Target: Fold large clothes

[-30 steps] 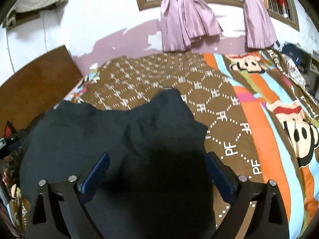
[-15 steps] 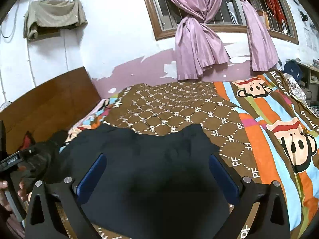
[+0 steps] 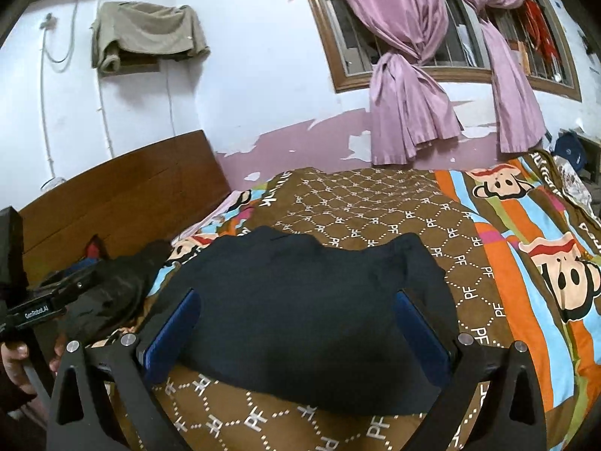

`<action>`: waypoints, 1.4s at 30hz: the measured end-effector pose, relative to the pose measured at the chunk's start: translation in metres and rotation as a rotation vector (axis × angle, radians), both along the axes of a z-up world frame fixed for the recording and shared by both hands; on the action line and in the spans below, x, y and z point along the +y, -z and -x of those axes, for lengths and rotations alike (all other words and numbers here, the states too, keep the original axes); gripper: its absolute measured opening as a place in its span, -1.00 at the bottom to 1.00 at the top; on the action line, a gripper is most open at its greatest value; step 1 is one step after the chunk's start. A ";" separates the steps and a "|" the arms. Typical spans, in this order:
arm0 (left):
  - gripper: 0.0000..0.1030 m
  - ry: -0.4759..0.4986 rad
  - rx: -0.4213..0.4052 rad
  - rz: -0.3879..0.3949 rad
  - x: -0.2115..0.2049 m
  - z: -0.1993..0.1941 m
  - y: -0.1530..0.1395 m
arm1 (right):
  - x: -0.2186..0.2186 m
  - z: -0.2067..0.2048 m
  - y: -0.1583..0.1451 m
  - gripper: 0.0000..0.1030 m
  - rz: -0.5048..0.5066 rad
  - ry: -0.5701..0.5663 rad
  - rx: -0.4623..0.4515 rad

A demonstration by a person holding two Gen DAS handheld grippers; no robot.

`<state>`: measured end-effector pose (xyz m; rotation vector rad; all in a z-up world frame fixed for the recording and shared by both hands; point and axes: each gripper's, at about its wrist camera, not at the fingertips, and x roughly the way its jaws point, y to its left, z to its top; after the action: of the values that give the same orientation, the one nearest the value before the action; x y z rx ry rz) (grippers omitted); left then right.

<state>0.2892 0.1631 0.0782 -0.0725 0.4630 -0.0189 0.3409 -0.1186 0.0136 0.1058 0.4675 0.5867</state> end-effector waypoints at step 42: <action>0.95 0.051 0.021 -0.189 -0.005 0.092 0.107 | 0.033 0.080 0.096 1.00 0.217 -0.036 0.044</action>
<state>0.1970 0.1582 -0.0288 0.1245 0.4859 -0.0249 0.2614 -0.0852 -0.0826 -0.0967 0.5741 0.5660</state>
